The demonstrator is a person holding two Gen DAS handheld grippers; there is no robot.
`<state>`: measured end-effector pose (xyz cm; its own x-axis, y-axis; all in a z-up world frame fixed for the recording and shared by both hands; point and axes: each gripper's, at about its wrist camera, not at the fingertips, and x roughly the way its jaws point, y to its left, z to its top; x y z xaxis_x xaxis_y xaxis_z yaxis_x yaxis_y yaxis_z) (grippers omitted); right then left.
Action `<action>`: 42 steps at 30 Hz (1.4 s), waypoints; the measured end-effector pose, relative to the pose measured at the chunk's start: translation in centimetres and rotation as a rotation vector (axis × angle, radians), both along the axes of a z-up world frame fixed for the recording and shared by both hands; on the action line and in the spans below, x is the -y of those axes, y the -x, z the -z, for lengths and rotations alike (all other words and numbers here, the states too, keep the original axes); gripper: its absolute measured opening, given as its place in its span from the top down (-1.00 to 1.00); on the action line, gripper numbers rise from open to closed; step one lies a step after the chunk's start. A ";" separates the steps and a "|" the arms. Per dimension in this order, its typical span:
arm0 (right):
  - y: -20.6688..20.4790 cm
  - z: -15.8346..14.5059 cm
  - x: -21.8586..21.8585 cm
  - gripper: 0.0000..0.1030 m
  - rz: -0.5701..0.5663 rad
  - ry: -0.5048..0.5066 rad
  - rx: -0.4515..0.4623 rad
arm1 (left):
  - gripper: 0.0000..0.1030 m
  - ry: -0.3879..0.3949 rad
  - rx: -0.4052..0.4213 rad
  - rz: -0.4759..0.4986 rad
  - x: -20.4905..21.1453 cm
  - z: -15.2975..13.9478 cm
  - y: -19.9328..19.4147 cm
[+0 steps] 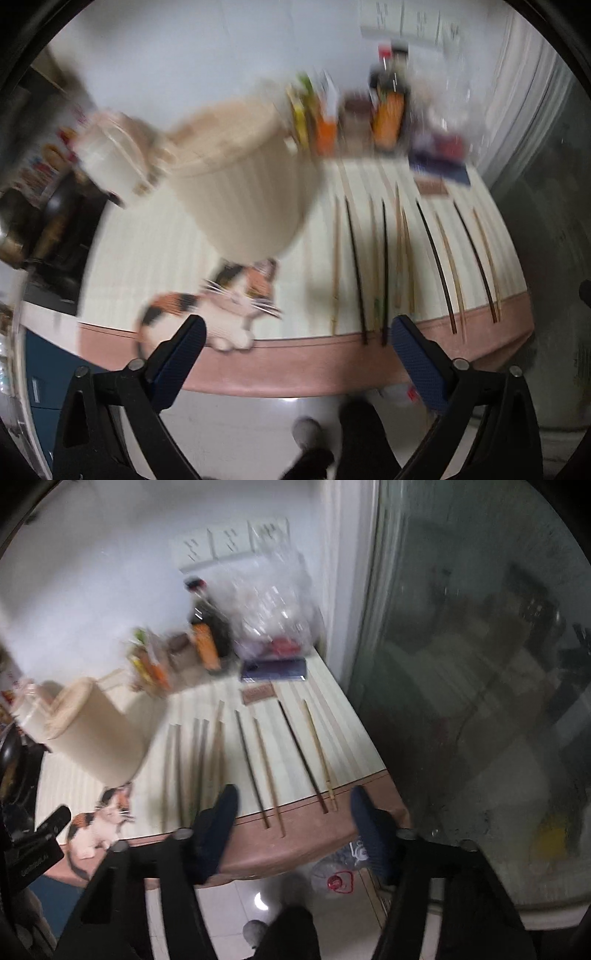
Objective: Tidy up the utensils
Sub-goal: 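Grasp a light wooden chopstick with the left tool while the right tool grasps another, then lift both held chopsticks upright and carry them over the beige holder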
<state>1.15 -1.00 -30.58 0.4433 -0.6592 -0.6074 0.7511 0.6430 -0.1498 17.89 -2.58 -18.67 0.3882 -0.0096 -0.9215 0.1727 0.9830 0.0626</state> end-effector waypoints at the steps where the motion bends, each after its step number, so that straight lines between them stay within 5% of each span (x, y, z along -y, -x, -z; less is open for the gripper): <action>1: -0.3 0.6 1.3 0.03 0.003 -0.017 -0.005 | -0.82 -0.001 -0.037 0.004 0.6 1.5 -1.1; 6: -3.5 4.0 10.3 0.14 0.038 -0.136 -0.079 | -0.46 -0.010 -0.184 0.013 3.7 7.8 -5.7; 12: -8.2 8.1 18.5 0.13 0.041 -0.255 -0.205 | 0.08 -0.122 -0.252 -0.006 5.1 13.0 -9.9; 20: -13.4 11.2 23.6 0.13 -0.007 -0.282 -0.343 | 0.41 -0.196 -0.312 -0.013 5.2 15.8 -10.6; 22: -14.5 11.9 24.5 0.13 -0.019 -0.293 -0.378 | 0.93 -0.204 -0.337 -0.002 5.5 16.3 -10.4; 29: -16.3 14.1 26.2 0.19 -0.025 -0.323 -0.453 | 0.92 -0.131 -0.371 -0.100 3.9 16.1 -9.7; 36: -15.2 14.2 26.5 0.86 -0.015 -0.339 -0.408 | 0.92 0.041 -0.440 -0.244 0.2 16.6 -6.8; 42: -12.3 15.6 25.9 0.87 -0.056 -0.446 -0.416 | 0.92 0.084 -0.467 -0.217 -0.8 16.9 -2.4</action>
